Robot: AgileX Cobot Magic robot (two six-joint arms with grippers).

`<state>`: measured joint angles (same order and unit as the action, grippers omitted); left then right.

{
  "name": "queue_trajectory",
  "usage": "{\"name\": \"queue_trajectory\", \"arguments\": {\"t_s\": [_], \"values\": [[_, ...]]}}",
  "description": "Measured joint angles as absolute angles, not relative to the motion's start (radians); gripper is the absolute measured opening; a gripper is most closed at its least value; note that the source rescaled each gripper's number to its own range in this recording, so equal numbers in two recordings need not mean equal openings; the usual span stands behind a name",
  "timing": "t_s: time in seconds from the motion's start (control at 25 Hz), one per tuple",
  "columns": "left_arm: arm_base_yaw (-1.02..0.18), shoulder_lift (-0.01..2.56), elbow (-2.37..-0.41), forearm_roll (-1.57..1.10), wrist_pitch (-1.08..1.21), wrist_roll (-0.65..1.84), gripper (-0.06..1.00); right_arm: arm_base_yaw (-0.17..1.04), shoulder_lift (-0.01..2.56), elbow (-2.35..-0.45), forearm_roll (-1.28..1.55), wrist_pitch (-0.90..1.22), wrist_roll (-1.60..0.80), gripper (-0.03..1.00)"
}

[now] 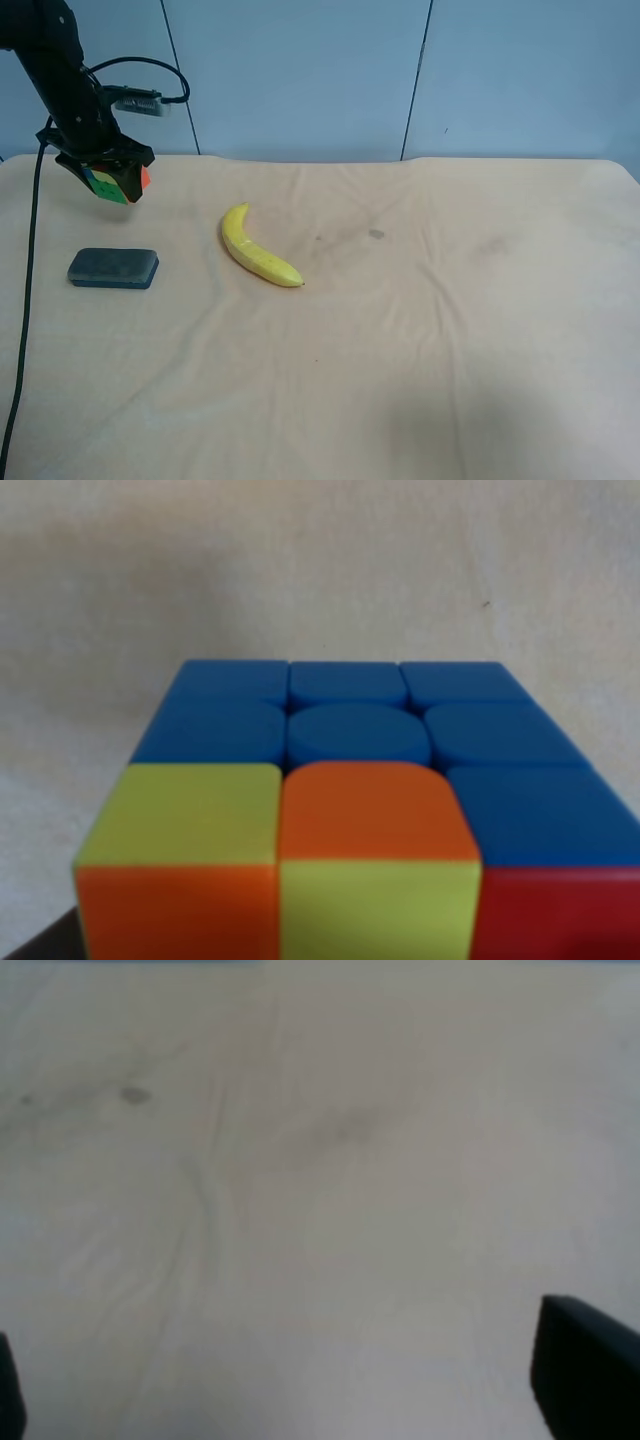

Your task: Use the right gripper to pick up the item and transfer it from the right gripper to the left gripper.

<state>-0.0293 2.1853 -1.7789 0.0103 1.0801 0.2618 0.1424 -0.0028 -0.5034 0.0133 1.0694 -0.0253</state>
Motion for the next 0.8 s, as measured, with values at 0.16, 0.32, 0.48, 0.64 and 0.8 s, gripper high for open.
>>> {"name": "queue_trajectory", "arguments": {"t_s": [0.16, 0.32, 0.48, 0.64, 0.8], "values": [[-0.029, 2.185, -1.779, 0.020, 1.074, 0.272, 0.00, 0.142, -0.003, -0.503, 0.013, 1.069, -0.025, 1.00], [-0.029, 2.185, -1.779, 0.022, 1.073, 0.277, 0.00, 0.142, -0.003, -0.503, 0.013, 1.069, -0.025, 1.00], [-0.029, 2.185, -1.779, 0.025, 1.067, 0.277, 0.03, 0.142, -0.003, -0.503, 0.013, 1.069, -0.025, 1.00], [-0.029, 2.185, -1.779, 0.030, 1.065, 0.277, 0.81, 0.142, -0.003, -0.503, 0.013, 1.069, -0.025, 1.00], [-0.029, 2.185, -1.779, 0.030, 1.065, 0.277, 0.97, 0.142, -0.003, -0.503, 0.013, 1.069, -0.025, 1.00]]}}
